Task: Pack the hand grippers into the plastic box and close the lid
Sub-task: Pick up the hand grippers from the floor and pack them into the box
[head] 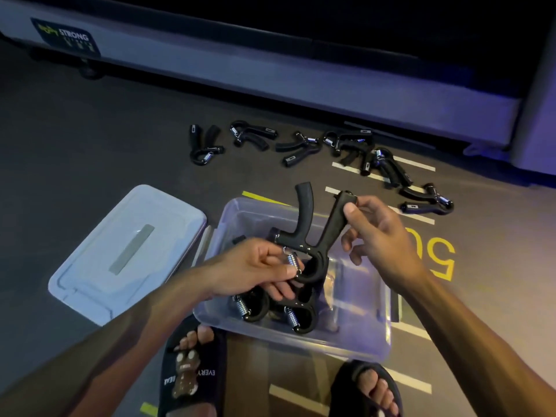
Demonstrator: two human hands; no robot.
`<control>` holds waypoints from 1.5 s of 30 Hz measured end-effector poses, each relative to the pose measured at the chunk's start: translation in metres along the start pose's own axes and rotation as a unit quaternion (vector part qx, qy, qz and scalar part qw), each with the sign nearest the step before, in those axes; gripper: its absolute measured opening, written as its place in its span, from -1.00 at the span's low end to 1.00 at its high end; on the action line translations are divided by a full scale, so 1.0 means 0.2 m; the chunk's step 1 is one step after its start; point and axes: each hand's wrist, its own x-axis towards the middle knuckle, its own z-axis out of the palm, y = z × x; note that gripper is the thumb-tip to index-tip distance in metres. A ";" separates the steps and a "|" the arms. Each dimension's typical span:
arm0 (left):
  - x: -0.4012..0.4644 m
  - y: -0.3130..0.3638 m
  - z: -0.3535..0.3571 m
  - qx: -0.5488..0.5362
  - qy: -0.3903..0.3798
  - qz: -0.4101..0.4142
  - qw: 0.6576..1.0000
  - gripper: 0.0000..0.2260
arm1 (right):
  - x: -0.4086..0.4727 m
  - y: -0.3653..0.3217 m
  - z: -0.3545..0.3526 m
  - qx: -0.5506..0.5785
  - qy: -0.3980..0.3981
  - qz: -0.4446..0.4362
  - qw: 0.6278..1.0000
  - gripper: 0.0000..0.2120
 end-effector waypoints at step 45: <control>0.12 -0.26 -0.31 0.466 0.376 0.161 0.785 -0.73 | -0.03 0.49 0.09 -0.444 -0.044 0.021 0.895 -0.63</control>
